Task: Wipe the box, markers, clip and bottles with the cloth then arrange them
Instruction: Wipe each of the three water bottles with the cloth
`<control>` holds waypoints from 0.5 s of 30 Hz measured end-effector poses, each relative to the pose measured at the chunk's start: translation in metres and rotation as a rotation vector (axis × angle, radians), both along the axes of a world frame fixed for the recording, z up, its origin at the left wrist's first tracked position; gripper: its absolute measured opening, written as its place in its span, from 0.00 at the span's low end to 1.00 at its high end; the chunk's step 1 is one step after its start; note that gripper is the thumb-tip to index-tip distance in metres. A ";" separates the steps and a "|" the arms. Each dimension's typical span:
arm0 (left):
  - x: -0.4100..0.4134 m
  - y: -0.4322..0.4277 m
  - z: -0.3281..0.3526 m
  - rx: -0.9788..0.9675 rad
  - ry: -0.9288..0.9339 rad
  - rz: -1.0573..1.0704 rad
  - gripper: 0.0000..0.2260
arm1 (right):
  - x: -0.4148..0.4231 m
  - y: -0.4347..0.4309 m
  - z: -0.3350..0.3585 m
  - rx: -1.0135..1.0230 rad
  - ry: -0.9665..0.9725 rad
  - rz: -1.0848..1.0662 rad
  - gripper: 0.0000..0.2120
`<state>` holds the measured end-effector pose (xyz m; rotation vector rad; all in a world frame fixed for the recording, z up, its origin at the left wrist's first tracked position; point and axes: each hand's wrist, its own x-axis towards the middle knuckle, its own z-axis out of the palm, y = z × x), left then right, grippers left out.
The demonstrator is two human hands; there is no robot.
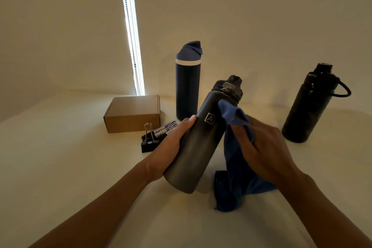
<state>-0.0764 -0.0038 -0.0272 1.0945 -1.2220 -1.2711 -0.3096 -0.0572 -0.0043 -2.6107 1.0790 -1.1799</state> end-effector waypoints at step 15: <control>-0.005 -0.006 -0.006 0.153 0.216 0.099 0.20 | 0.017 0.021 -0.016 0.190 0.206 0.283 0.21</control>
